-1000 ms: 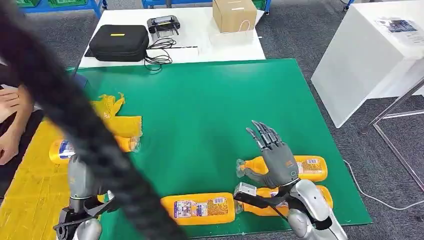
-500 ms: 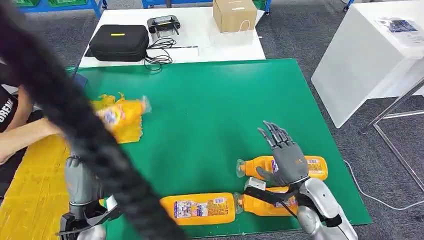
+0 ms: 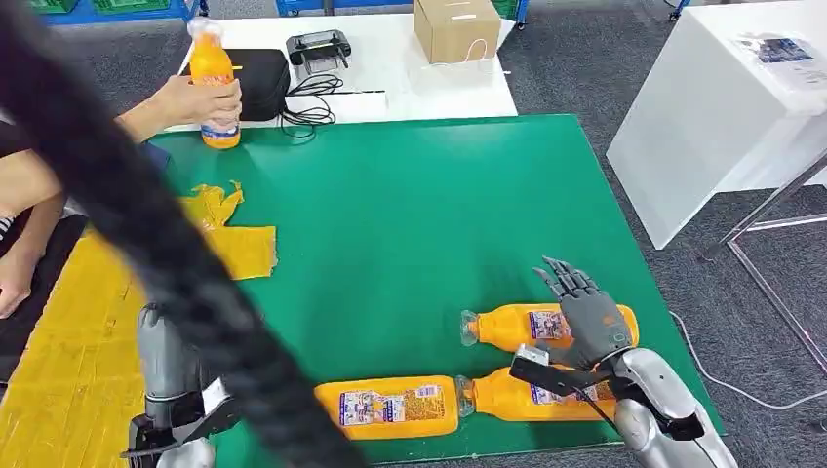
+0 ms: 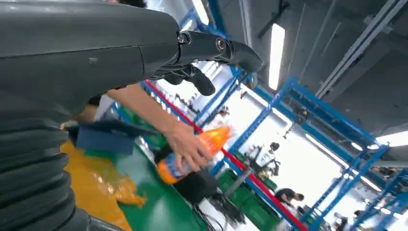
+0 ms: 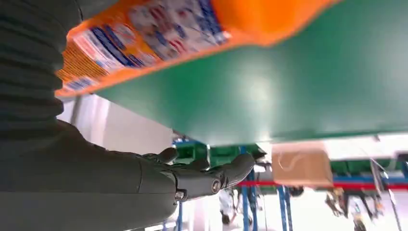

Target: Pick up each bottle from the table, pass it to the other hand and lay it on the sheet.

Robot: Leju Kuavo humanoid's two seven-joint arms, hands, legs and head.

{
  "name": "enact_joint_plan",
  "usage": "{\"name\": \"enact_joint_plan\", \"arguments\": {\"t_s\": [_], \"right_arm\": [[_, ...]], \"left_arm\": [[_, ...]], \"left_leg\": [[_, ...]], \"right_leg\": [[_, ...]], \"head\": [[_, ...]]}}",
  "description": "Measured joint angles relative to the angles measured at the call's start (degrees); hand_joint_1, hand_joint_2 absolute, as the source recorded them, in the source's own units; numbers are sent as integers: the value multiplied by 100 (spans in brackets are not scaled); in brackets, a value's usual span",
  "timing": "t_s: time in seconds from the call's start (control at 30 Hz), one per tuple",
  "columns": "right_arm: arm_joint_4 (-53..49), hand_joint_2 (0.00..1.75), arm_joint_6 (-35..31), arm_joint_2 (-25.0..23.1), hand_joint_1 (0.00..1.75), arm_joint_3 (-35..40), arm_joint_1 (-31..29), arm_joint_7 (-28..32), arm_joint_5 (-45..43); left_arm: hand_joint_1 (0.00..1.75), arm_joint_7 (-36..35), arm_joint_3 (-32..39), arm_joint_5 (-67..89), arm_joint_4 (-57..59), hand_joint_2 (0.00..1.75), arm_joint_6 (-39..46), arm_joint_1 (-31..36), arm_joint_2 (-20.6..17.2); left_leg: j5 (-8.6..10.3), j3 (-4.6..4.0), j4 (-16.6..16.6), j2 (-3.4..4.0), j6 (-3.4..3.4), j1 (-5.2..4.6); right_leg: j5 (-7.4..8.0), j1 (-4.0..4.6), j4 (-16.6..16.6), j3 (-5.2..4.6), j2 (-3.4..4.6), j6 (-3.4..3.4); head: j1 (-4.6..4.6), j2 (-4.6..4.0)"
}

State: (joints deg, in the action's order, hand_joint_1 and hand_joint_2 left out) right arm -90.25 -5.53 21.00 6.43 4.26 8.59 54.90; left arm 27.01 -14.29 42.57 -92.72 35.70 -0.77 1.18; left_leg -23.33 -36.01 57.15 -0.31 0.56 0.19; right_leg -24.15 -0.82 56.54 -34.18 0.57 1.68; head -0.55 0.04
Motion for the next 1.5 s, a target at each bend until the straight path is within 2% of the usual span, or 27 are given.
{"name": "enact_joint_plan", "arguments": {"t_s": [0.2, 0.53, 0.93, 1.23, 1.33, 1.37, 1.4, 1.43, 1.47, 1.5], "right_arm": [[138, 175, 79, 180, 0, -89, 108, -20, -37], [306, 175, 96, 234, 0, -195, 245, -179, 66], [728, 175, -28, 153, 0, -330, 182, -551, 547], [1259, 175, -446, -59, 0, -313, -176, -850, 1298], [1404, 175, -501, -127, 23, -306, -302, -850, 1423], [1462, 175, -527, -153, 45, -300, -346, -848, 1484], [1515, 175, -549, -179, 58, -286, -400, -848, 1539], [1572, 175, -553, -209, 58, -275, -448, -841, 1580], [1636, 175, -557, -238, 98, -265, -496, -837, 1611], [1694, 175, -557, -262, 129, -247, -545, -811, 1620]], "left_arm": [[0, 173, 0, -1042, -66, 175, -661, 0, 26], [0, 241, 81, -1593, -238, 175, -1373, -12, 136], [0, 267, 74, -1578, -385, 175, -1487, -22, 227], [0, 247, -13, -1547, -385, 175, -1557, -15, 264], [0, 238, -31, -1551, -385, 175, -1583, -12, 273], [0, 236, -46, -1577, -385, 175, -1599, -9, 273], [0, 236, -66, -1593, -385, 175, -1605, -5, 273], [0, 236, -85, -1604, -385, 175, -1616, 0, 273], [0, 236, -105, -1623, -383, 175, -1627, 4, 275], [0, 243, -118, -1645, -385, 175, -1648, 7, 275]], "left_leg": [[-3, 0, 0, 0, 5, 0], [-4, 0, 0, 1, 5, 0], [-4, 0, 0, 1, 6, 1], [-4, 12, -1, 3, 6, 1], [-5, 20, -1, 3, 7, 1], [-5, 23, -1, 4, 8, 1], [-6, 26, -1, 6, 8, 1], [-7, 31, -1, 9, 9, 1], [-10, 34, -1, 11, 7, 1], [-10, 40, -1, 13, 7, 2]], "right_leg": [[0, 0, 0, 1, 0, 0], [-1, 0, 0, 0, 0, 1], [-1, 1, 0, 2, 0, 1], [0, 1, 0, 11, 2, 0], [0, 1, -1, 21, 2, 0], [0, 1, -1, 22, 3, 0], [0, 2, -1, 25, 4, 0], [0, 2, -1, 28, 5, 0], [0, 2, -2, 30, 7, 0], [0, 2, -2, 33, 10, 0]], "head": [[0, 0], [2, 0], [0, 0], [0, 0], [0, 0], [0, 0], [0, 0], [0, 0], [0, 0], [0, 0]]}}
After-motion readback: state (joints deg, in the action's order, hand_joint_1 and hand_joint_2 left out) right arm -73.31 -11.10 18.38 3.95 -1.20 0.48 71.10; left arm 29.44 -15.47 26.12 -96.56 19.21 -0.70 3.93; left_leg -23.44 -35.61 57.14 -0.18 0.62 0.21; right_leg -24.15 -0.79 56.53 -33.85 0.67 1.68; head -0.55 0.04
